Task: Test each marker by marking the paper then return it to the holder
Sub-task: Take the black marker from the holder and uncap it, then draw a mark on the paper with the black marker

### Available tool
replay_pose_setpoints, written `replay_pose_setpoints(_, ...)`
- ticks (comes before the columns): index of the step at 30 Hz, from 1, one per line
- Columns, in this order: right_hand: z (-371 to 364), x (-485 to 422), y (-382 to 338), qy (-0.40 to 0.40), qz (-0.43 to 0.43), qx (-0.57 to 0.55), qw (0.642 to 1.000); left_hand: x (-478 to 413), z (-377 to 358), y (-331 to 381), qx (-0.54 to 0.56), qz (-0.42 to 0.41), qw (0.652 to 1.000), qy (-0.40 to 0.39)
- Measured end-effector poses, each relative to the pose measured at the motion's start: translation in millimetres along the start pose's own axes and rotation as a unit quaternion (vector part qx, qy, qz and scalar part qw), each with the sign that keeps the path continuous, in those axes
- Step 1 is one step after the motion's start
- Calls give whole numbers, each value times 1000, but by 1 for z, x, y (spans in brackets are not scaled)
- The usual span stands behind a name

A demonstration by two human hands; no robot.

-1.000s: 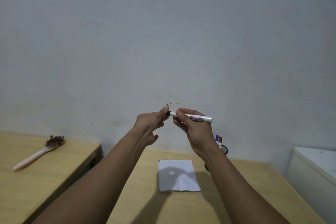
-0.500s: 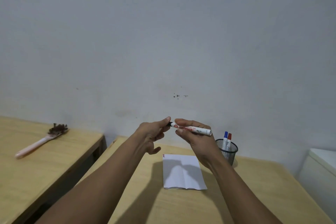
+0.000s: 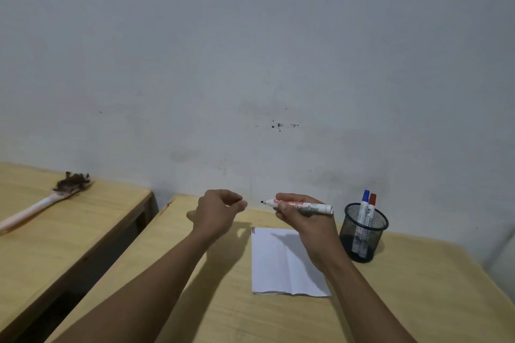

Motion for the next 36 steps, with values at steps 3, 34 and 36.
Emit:
replay_pose_setpoints(3, 7, -9, 24, 23, -20, 13, 999, -5, -10, -11, -147, -60, 987, -13)
replay_pose_setpoints(34, -3, -70, 115, 7, -62, 195, 979, -7, -64, -85, -404, -35, 893, -194)
replay_pose_setpoints(36, -3, -71, 115, 6, -54, 207, 977, -7, -65, -85, -410, -34, 890, -196)
Point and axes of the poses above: each hand's wrist, its own x-axis away from the middle knuckle, its own z-axis out of the back of the hand, y = z × x, the point moved 10 cm from there along -x, towards the middle knuckle, and after that the axes turned 5 degrees about -z, right-handed, at the moved point
